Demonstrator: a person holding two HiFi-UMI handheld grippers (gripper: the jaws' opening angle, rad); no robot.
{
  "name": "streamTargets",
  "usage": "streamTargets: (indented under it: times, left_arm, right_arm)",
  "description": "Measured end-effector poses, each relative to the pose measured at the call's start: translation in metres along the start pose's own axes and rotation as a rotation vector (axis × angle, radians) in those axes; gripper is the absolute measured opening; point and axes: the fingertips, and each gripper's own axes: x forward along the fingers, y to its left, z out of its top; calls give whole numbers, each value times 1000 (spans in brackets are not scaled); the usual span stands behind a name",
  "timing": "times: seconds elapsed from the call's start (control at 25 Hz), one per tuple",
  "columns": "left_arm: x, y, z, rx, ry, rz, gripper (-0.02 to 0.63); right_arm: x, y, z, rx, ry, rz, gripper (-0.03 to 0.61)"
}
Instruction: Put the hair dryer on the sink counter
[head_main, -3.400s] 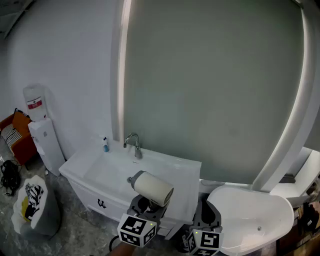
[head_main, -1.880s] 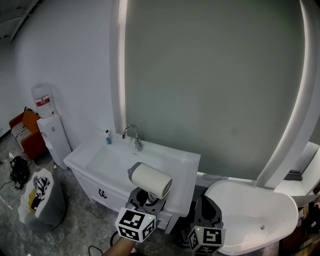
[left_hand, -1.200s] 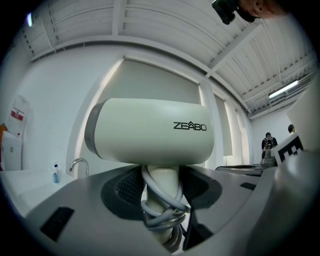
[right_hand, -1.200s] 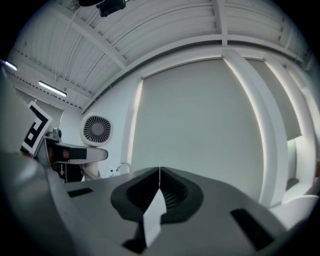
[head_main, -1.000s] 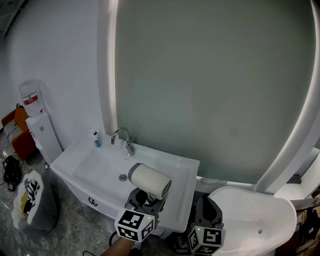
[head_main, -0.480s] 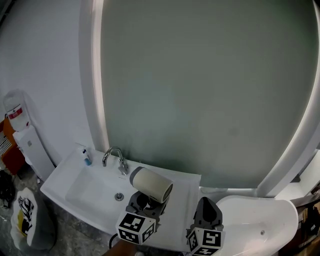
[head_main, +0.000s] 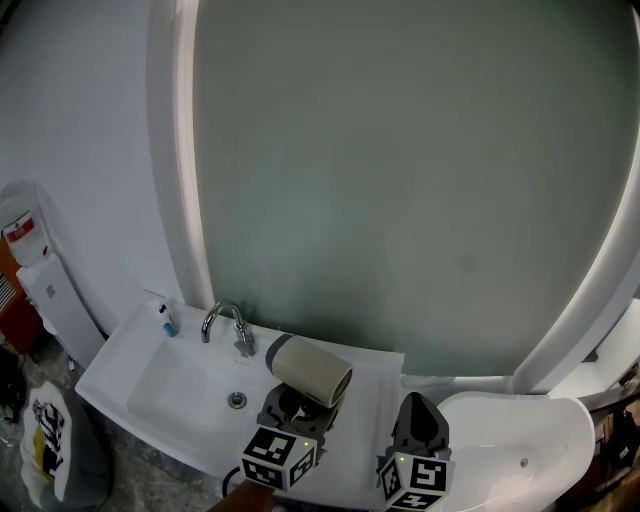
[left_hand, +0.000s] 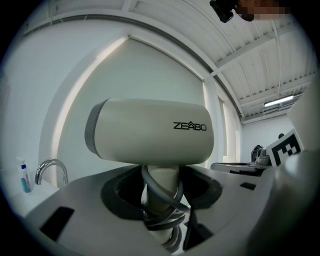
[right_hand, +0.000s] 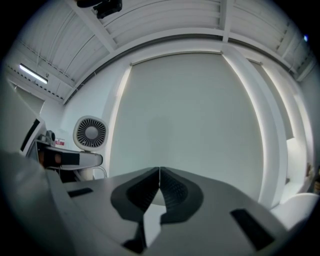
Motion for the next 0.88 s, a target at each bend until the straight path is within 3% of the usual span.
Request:
streamTargets:
  times: [0.4, 0.88]
  left_arm:
    - [19, -11, 1, 15, -11, 42, 206]
    - [43, -10, -46, -13, 89, 77, 206]
  right_arm:
    - [17, -19, -1, 10, 3, 59, 21]
    - [35, -37, -48, 44, 95, 86, 21]
